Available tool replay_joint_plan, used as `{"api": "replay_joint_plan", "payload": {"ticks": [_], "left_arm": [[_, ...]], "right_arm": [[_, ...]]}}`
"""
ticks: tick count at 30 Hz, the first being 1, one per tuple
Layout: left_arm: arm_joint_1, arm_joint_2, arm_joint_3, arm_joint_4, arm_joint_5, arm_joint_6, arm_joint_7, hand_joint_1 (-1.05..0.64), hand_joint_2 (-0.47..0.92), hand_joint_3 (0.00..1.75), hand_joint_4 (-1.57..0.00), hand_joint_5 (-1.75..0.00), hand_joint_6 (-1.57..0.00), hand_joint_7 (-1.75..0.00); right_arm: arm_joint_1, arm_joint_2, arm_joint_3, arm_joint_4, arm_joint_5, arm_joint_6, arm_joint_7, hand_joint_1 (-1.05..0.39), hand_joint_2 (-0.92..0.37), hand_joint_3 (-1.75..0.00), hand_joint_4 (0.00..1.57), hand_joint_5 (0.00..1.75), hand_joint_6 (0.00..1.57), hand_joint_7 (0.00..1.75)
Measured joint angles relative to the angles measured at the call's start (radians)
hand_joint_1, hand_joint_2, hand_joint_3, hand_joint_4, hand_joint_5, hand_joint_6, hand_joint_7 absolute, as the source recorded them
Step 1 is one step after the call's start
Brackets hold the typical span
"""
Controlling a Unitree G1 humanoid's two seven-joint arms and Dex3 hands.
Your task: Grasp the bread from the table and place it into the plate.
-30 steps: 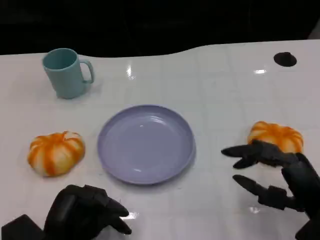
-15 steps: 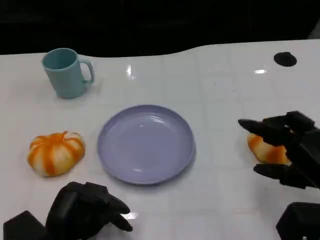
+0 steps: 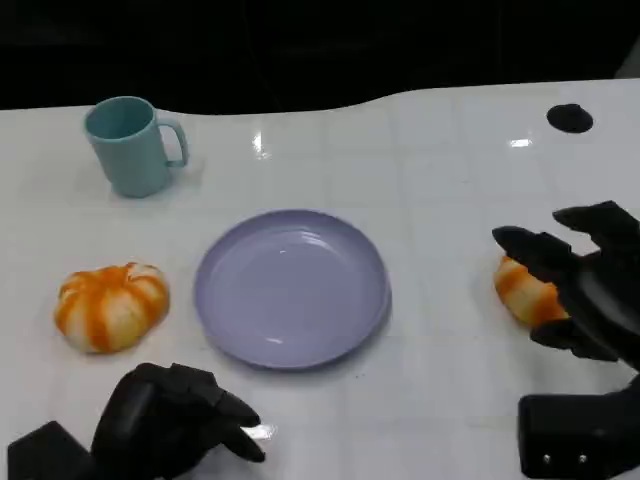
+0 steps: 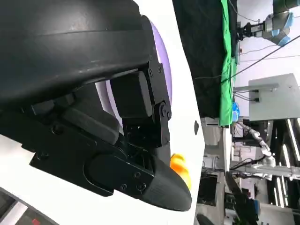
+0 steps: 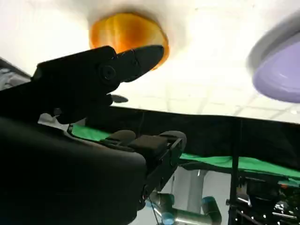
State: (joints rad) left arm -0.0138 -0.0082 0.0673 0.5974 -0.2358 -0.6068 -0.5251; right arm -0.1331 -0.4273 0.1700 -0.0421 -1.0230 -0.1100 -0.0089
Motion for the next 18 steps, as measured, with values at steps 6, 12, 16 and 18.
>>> {"api": "replay_joint_plan", "payload": {"ticks": [6, 12, 16, 18], "left_arm": [[0.0, -0.002, 0.0, 0.0, 0.0, -0.001, 0.0, -1.05, 0.89, 0.0, -1.5, -0.55, -1.57, -0.24], [0.001, -0.003, 0.0, -0.001, 0.0, -0.004, 0.0, -1.05, 0.89, 0.0, -1.5, -0.55, -1.57, -0.24], [0.003, -0.003, 0.0, -0.002, -0.001, -0.005, 0.0, -1.05, 0.89, 0.0, -1.5, -0.55, -1.57, -0.25], [0.003, -0.003, 0.0, -0.002, -0.001, -0.005, 0.0, -1.05, 0.89, 0.0, -1.5, -0.55, -1.57, -0.25]], "right_arm": [[-0.067, 0.001, 0.089, 0.073, -0.091, 0.088, 0.007, -0.49, -0.8, 0.0, 0.04, 0.62, 0.4, 0.02], [-0.139, 0.016, 0.161, 0.197, -0.125, 0.16, -0.001, -0.47, -0.79, 0.0, 0.19, 0.38, 0.42, 0.0], [-0.186, 0.02, 0.199, 0.299, -0.124, 0.181, -0.019, -0.48, -0.79, 0.0, 0.23, 0.28, 0.42, 0.0], [-0.207, 0.022, 0.212, 0.342, -0.12, 0.189, -0.026, -0.49, -0.78, 0.0, 0.24, 0.26, 0.42, 0.0]]}}
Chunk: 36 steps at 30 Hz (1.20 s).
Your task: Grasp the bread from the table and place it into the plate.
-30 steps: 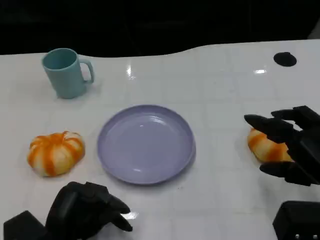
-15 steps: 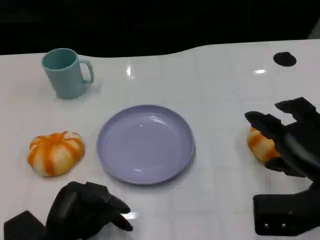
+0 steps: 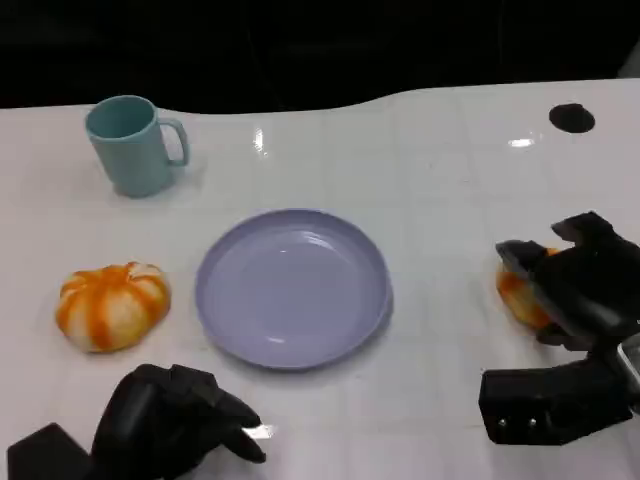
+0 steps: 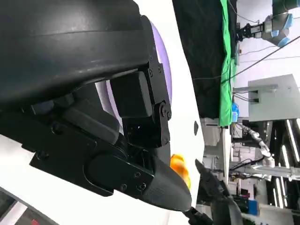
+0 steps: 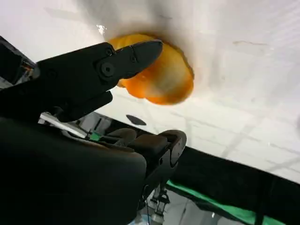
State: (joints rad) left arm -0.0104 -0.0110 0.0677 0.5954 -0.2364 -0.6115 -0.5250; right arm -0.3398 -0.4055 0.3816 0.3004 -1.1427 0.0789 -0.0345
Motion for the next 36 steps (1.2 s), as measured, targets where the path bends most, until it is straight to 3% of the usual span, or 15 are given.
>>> {"api": "replay_joint_plan", "payload": {"ticks": [9, 12, 15, 16, 18, 20, 24, 29, 31, 33, 35, 36], "left_arm": [[0.003, 0.0, 0.0, -0.002, 0.001, -0.004, 0.0, -1.05, 0.9, 0.0, -1.51, -0.55, -1.57, -0.25], [0.004, 0.0, 0.0, -0.003, 0.0, -0.004, 0.0, -1.05, 0.9, 0.0, -1.5, -0.55, -1.57, -0.25], [0.004, 0.0, -0.001, -0.005, 0.0, -0.004, 0.0, -1.05, 0.89, 0.0, -1.5, -0.55, -1.57, -0.25], [0.005, 0.0, -0.001, -0.005, 0.0, -0.004, 0.0, -1.05, 0.89, 0.0, -1.5, -0.55, -1.57, -0.25], [0.005, 0.0, -0.001, -0.006, 0.001, -0.004, 0.0, -1.05, 0.89, 0.0, -1.5, -0.55, -1.57, -0.25], [0.006, 0.0, -0.001, -0.007, 0.001, -0.004, 0.0, -1.05, 0.89, 0.0, -1.5, -0.55, -1.57, -0.24], [0.006, 0.0, -0.001, -0.007, 0.001, -0.005, 0.002, -1.05, 0.9, 0.0, -1.5, -0.55, -1.57, -0.24], [0.006, 0.0, -0.001, -0.007, 0.001, -0.005, 0.002, -1.05, 0.89, 0.0, -1.5, -0.55, -1.57, -0.24], [0.006, 0.0, -0.001, -0.008, 0.0, -0.005, 0.002, -1.05, 0.89, 0.0, -1.5, -0.55, -1.57, -0.24], [0.006, 0.0, -0.002, -0.01, 0.0, -0.005, 0.002, -1.05, 0.89, 0.0, -1.51, -0.55, -1.57, -0.24], [0.006, 0.0, -0.002, -0.011, 0.001, -0.005, 0.002, -1.05, 0.89, 0.0, -1.5, -0.55, -1.57, -0.24], [0.006, 0.0, -0.002, -0.011, 0.001, -0.005, 0.002, -1.05, 0.89, 0.0, -1.5, -0.55, -1.57, -0.24]], "right_arm": [[-0.079, 0.012, 0.043, 0.168, 0.048, 0.015, -0.035, -0.48, -0.81, -0.01, 0.27, 0.19, 0.41, 0.0], [-0.1, 0.014, 0.056, 0.22, 0.077, 0.01, -0.059, -0.44, -0.85, -0.01, 0.51, 0.17, 0.56, 0.03], [-0.126, 0.016, 0.061, 0.282, 0.111, -0.019, -0.114, -0.3, -0.87, 0.0, 1.0, 0.17, 0.84, 0.06], [-0.135, 0.017, 0.06, 0.302, 0.131, -0.04, -0.135, -0.27, -0.87, 0.0, 1.08, 0.18, 0.88, 0.07], [-0.147, 0.018, 0.058, 0.34, 0.169, -0.084, -0.177, -0.19, -0.84, 0.0, 1.04, 0.92, 1.12, 0.05], [-0.162, 0.018, 0.057, 0.376, 0.201, -0.131, -0.218, -0.15, -0.84, -0.01, 1.01, 1.35, 1.27, 0.06], [-0.186, 0.015, 0.06, 0.432, 0.227, -0.2, -0.277, -0.1, -0.89, -0.01, 0.91, 1.66, 1.38, 0.08], [-0.193, 0.013, 0.071, 0.462, 0.232, -0.24, -0.345, -0.07, -0.87, 0.0, 0.87, 1.74, 1.45, 0.13], [-0.194, 0.012, 0.072, 0.478, 0.236, -0.275, -0.393, -0.05, -0.85, 0.0, 0.89, 1.74, 1.4, 0.27], [-0.194, 0.012, 0.073, 0.498, 0.237, -0.318, -0.457, -0.04, -0.83, 0.0, 0.88, 1.75, 1.09, 0.92], [-0.194, 0.012, 0.074, 0.51, 0.238, -0.343, -0.501, -0.02, -0.83, 0.0, 0.88, 1.75, 0.94, 1.23], [-0.194, 0.012, 0.075, 0.514, 0.238, -0.35, -0.514, -0.01, -0.82, 0.0, 0.88, 1.75, 0.93, 1.27]]}}
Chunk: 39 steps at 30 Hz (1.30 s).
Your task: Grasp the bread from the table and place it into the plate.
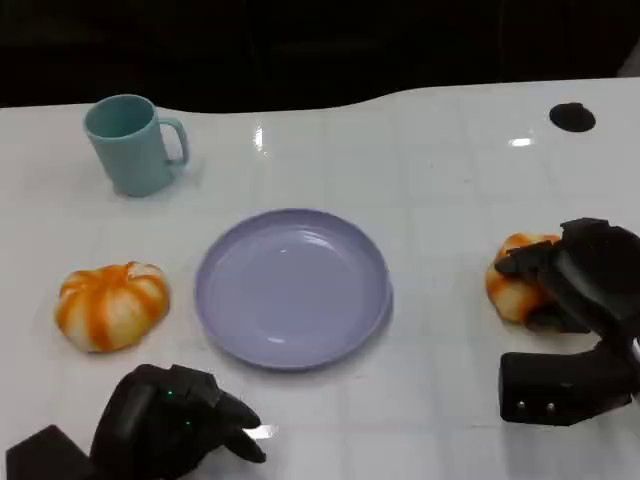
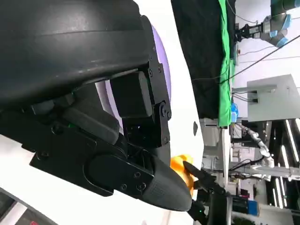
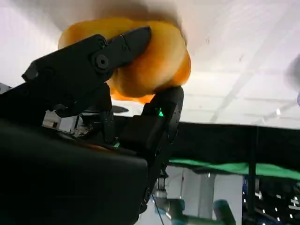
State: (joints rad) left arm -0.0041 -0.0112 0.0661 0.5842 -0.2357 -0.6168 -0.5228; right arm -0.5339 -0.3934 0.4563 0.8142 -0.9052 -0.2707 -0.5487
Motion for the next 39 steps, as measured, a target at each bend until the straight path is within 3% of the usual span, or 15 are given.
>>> {"api": "replay_joint_plan", "payload": {"ticks": [4, 11, 13, 14, 15, 16, 17, 19, 26, 39], "left_arm": [[0.0, 0.0, 0.0, 0.0, 0.0, 0.0, 0.0, -1.05, 0.89, 0.0, -1.5, -0.55, -1.57, -0.24], [0.003, -0.001, -0.001, -0.01, 0.0, 0.0, 0.0, -1.05, 0.9, 0.0, -1.5, -0.55, -1.57, -0.24], [0.004, -0.001, -0.001, -0.011, 0.0, 0.0, 0.0, -1.05, 0.9, 0.0, -1.5, -0.55, -1.57, -0.24], [0.006, -0.001, -0.001, -0.012, 0.0, 0.0, 0.0, -1.05, 0.9, 0.0, -1.5, -0.55, -1.57, -0.24], [0.007, -0.001, -0.001, -0.012, 0.0, 0.0, 0.0, -1.05, 0.9, 0.0, -1.5, -0.55, -1.57, -0.25], [0.008, -0.001, -0.001, -0.013, 0.0, 0.0, 0.0, -1.05, 0.9, 0.0, -1.5, -0.55, -1.57, -0.25], [0.008, -0.001, -0.001, -0.013, 0.0, 0.0, 0.0, -1.05, 0.9, 0.0, -1.5, -0.55, -1.57, -0.25], [0.011, -0.001, -0.001, -0.015, 0.0, 0.0, 0.0, -1.05, 0.89, 0.0, -1.5, -0.55, -1.57, -0.25], [0.02, 0.0, -0.002, -0.02, 0.001, 0.001, 0.0, -1.05, 0.89, 0.0, -1.51, -0.55, -1.57, -0.25], [0.025, -0.006, -0.01, -0.028, 0.006, 0.005, 0.001, -1.05, 0.89, 0.0, -1.5, -0.55, -1.57, -0.24]], "right_arm": [[0.0, 0.0, 0.004, 0.001, 0.0, -0.03, -0.052, -0.01, -0.8, 0.0, 0.91, 1.75, 0.91, 1.37], [0.006, 0.0, 0.011, -0.08, 0.01, -0.072, -0.09, -0.01, -0.81, -0.01, 0.97, 1.75, 1.03, 1.14], [0.017, 0.0, 0.009, -0.119, 0.023, -0.091, -0.09, 0.01, -0.81, -0.05, 0.99, 1.75, 1.04, 1.18], [0.023, 0.0, 0.008, -0.139, 0.031, -0.102, -0.089, 0.01, -0.76, -0.18, 1.0, 1.75, 1.03, 1.22], [0.03, 0.0, 0.007, -0.161, 0.038, -0.112, -0.089, 0.02, -0.47, -0.74, 1.01, 1.74, 1.02, 1.26], [0.035, 0.001, 0.005, -0.179, 0.044, -0.122, -0.088, 0.03, -0.33, -1.01, 1.02, 1.74, 1.02, 1.28], [0.039, 0.003, 0.002, -0.193, 0.053, -0.135, -0.087, 0.03, -0.24, -1.18, 1.02, 1.73, 1.02, 1.3], [0.041, 0.009, -0.005, -0.215, 0.076, -0.158, -0.082, 0.03, -0.19, -1.3, 1.02, 1.74, 0.99, 1.36], [0.036, 0.098, -0.009, -0.229, 0.119, -0.194, -0.055, -0.01, -0.16, -1.46, 1.02, 1.75, 0.94, 1.44], [-0.078, 0.281, 0.018, -0.073, 0.137, -0.229, -0.028, -0.06, -0.25, -1.4, 0.98, 1.75, 0.87, 1.52]]}}
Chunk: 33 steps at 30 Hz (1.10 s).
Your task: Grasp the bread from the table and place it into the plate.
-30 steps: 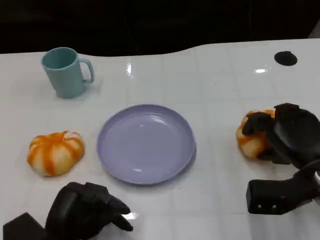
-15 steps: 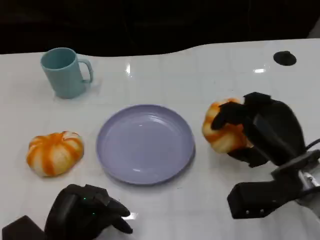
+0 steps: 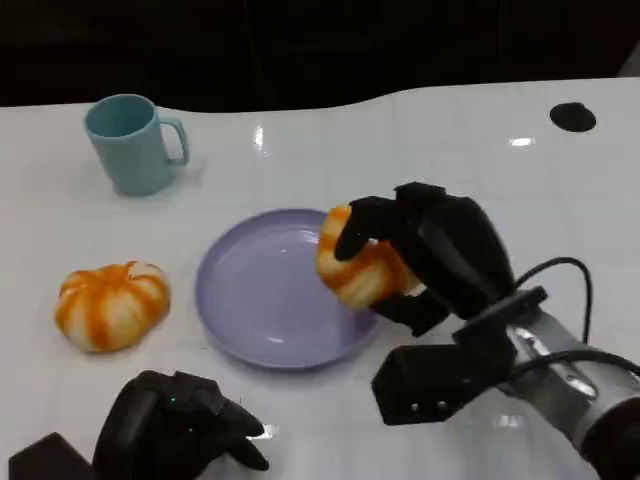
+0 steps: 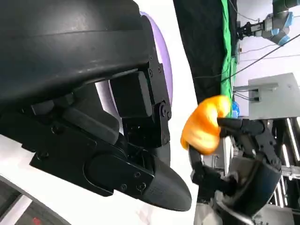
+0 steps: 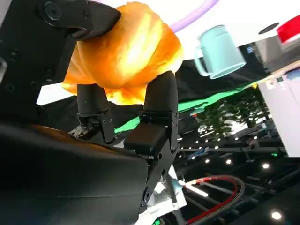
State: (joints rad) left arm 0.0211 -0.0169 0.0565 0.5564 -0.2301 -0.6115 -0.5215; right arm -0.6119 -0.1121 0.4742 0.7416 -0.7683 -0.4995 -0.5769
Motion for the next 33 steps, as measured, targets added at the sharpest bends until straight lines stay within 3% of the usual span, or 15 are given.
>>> {"api": "replay_joint_plan", "payload": {"ticks": [6, 9, 12, 13, 16, 17, 18, 20, 22, 33], "left_arm": [[0.001, -0.001, -0.004, -0.003, 0.006, 0.0, 0.001, -1.05, 0.89, 0.0, -1.5, -0.54, -1.57, -0.24], [0.001, -0.001, -0.004, -0.003, 0.009, 0.0, 0.004, -1.05, 0.88, 0.0, -1.5, -0.54, -1.57, -0.23], [0.001, -0.001, -0.004, -0.003, 0.009, 0.0, 0.004, -1.05, 0.88, 0.0, -1.5, -0.54, -1.57, -0.23], [0.001, -0.001, -0.004, -0.003, 0.009, 0.0, 0.004, -1.05, 0.88, 0.0, -1.5, -0.54, -1.57, -0.23], [0.001, -0.001, -0.004, -0.004, 0.01, 0.0, 0.004, -1.05, 0.89, 0.0, -1.5, -0.54, -1.57, -0.24], [0.001, -0.001, -0.004, -0.004, 0.012, 0.0, 0.007, -1.05, 0.89, 0.0, -1.5, -0.54, -1.57, -0.24], [0.001, -0.001, -0.005, -0.005, 0.015, 0.0, 0.01, -1.05, 0.89, 0.0, -1.5, -0.54, -1.57, -0.24], [0.001, -0.001, -0.006, -0.005, 0.022, 0.0, 0.01, -1.05, 0.89, 0.0, -1.5, -0.54, -1.57, -0.24], [0.001, -0.001, -0.008, -0.006, 0.022, 0.0, 0.01, -1.05, 0.89, 0.0, -1.49, -0.54, -1.57, -0.24], [0.001, -0.001, -0.012, -0.006, 0.023, 0.0, 0.015, -1.05, 0.88, 0.0, -1.49, -0.54, -1.57, -0.23]], "right_arm": [[-0.032, 0.055, 0.008, 0.08, 0.004, -0.02, 0.0, -0.06, -0.28, -1.36, 0.96, 1.75, 0.85, 1.53], [-0.053, 0.076, 0.015, 0.118, 0.003, -0.023, -0.001, -0.07, -0.31, -1.22, 0.92, 1.62, 0.95, 1.07], [-0.077, 0.102, 0.031, 0.153, 0.001, -0.021, -0.002, -0.14, -0.48, -0.81, 0.87, 1.33, 0.96, 0.65], [-0.084, 0.108, 0.036, 0.162, 0.001, -0.019, -0.001, -0.16, -0.53, -0.71, 0.76, 1.2, 0.88, 0.49], [-0.099, 0.127, 0.042, 0.18, 0.012, -0.017, 0.046, -0.21, -0.61, -0.58, 0.49, 0.65, 0.7, 0.17], [-0.101, 0.13, 0.044, 0.183, 0.018, -0.016, 0.075, -0.22, -0.62, -0.57, 0.4, 0.55, 0.63, 0.12], [-0.102, 0.132, 0.046, 0.185, 0.021, -0.016, 0.102, -0.24, -0.63, -0.55, 0.34, 0.48, 0.59, 0.08], [-0.102, 0.133, 0.047, 0.185, 0.029, -0.016, 0.156, -0.33, -0.81, -0.24, 0.11, 0.43, 0.43, 0.02], [-0.101, 0.132, 0.047, 0.178, 0.042, -0.007, 0.219, -0.36, -0.88, -0.11, 0.03, 0.44, 0.37, 0.0], [-0.058, 0.104, 0.044, 0.073, 0.065, 0.045, 0.336, -0.4, -0.92, -0.08, 0.0, 0.4, 0.32, 0.01]]}}
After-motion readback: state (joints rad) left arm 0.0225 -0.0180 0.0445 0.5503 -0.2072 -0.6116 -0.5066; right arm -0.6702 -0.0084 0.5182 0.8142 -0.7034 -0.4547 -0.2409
